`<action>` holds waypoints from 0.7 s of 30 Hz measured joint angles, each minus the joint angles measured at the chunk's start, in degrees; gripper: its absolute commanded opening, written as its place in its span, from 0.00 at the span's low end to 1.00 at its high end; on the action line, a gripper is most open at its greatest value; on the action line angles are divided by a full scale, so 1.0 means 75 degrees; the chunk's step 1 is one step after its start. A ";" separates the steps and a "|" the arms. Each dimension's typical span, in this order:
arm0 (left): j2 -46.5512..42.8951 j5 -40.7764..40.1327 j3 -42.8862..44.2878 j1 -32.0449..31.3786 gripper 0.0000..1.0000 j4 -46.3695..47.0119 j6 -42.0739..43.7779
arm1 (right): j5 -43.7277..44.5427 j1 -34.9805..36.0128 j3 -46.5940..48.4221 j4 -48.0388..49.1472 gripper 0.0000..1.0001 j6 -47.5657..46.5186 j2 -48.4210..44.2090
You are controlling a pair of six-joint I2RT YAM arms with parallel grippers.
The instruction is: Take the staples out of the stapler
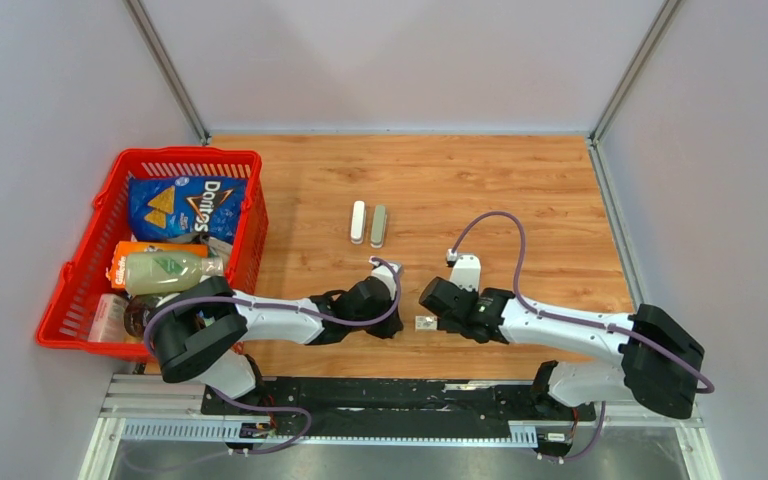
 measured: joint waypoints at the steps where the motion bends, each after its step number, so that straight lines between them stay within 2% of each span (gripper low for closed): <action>1: 0.0000 -0.0009 0.0000 -0.0003 0.00 -0.0003 0.0000 | 0.0000 0.0000 0.0000 -0.0029 0.40 0.0009 -0.0064; 4: 0.0000 -0.0015 0.0006 -0.0009 0.00 -0.0009 0.0000 | 0.0003 0.0000 0.0000 -0.0102 0.40 0.0020 -0.0216; 6: 0.0003 -0.0017 0.0032 -0.0009 0.00 -0.0050 0.0000 | 0.0029 0.0000 0.0000 -0.0143 0.36 0.0023 -0.0259; 11: 0.0067 -0.0061 0.0184 -0.0058 0.00 -0.0233 0.0017 | 0.0082 0.0000 0.0000 -0.0221 0.14 0.0017 -0.0262; 15: 0.0259 -0.0058 0.0382 -0.0087 0.00 -0.0265 0.0029 | 0.0137 0.0000 -0.0006 -0.0216 0.01 0.0020 -0.0254; 21: 0.0574 0.0032 0.0621 -0.0099 0.00 -0.0105 0.0032 | 0.0087 -0.0073 -0.0271 0.0038 0.00 0.0017 -0.0134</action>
